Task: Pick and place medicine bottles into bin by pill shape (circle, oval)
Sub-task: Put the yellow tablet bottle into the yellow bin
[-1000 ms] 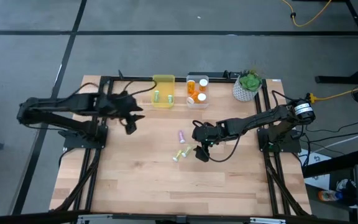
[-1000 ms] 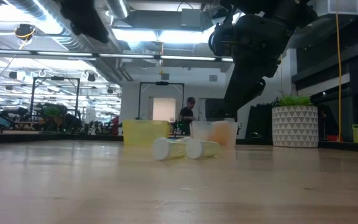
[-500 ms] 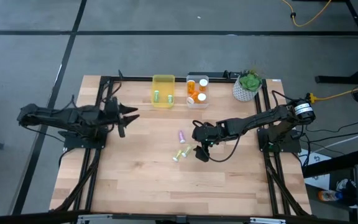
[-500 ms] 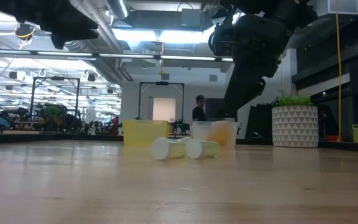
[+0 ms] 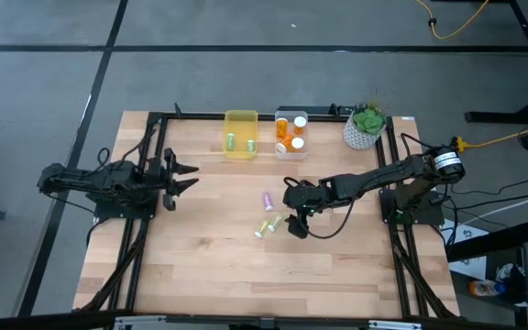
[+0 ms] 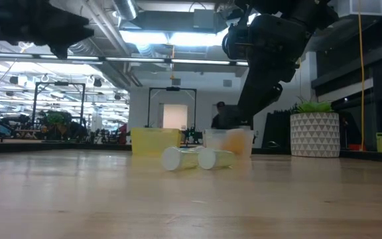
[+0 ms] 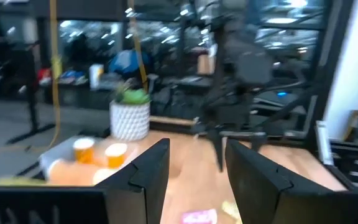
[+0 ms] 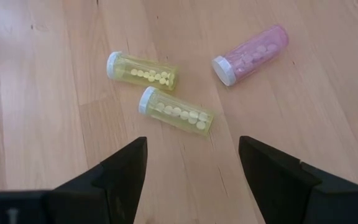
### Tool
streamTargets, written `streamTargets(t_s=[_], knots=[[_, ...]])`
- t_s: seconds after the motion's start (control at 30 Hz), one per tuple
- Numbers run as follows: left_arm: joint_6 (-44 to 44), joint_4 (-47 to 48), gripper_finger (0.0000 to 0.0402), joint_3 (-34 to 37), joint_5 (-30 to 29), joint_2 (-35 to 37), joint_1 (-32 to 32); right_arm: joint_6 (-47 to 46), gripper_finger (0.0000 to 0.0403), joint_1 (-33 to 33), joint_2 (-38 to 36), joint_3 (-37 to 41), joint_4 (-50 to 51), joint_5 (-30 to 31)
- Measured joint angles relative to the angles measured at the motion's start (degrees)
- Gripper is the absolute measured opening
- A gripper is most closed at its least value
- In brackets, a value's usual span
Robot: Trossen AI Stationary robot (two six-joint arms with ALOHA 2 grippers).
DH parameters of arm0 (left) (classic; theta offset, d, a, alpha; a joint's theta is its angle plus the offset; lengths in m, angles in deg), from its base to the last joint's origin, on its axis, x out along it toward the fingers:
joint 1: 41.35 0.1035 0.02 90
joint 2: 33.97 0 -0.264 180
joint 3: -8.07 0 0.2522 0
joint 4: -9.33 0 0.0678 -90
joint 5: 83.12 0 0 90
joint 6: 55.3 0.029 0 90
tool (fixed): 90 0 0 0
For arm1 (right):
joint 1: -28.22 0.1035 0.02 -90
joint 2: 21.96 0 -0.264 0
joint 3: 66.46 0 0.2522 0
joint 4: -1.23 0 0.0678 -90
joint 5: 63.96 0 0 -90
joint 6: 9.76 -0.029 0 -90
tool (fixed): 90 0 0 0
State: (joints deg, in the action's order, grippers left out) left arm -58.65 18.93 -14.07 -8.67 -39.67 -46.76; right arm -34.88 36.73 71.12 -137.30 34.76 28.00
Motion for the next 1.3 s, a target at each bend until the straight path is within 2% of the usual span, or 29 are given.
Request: streamTargets(t_s=[0.17,0.3,0.43,0.77,0.9,1.0,1.2,1.3], knots=[[0.6,0.2,0.0149,2.0,4.1,3.7,0.0,0.1,0.0256,0.0,0.0,0.0,-0.3,0.0],[-1.8,-1.1,0.0149,5.6,4.6,4.4,0.0,0.1,0.0256,0.0,0.0,0.0,-0.3,0.0],[0.8,-5.0,0.0149,6.0,5.3,4.8,0.0,0.1,0.0256,0.0,0.0,0.0,-0.3,0.0],[-0.6,-3.4,0.0149,7.9,6.1,4.7,0.0,0.1,0.0256,0.0,0.0,0.0,-0.3,0.0],[-0.6,1.9,0.0149,7.9,6.1,4.7,0.0,0.1,0.0256,0.0,0.0,0.0,-0.3,0.0],[-0.3,2.1,0.0149,7.9,6.7,4.0,0.0,0.1,0.0256,0.0,0.0,0.0,-1.0,0.1],[1.4,2.1,0.0149,7.9,5.9,3.6,0.0,-0.3,0.0256,0.0,0.0,0.0,-3.8,3.7],[1.5,2.0,0.0149,7.9,5.7,3.2,0.0,-3.4,0.0256,0.0,0.0,0.0,-4.6,5.9]])
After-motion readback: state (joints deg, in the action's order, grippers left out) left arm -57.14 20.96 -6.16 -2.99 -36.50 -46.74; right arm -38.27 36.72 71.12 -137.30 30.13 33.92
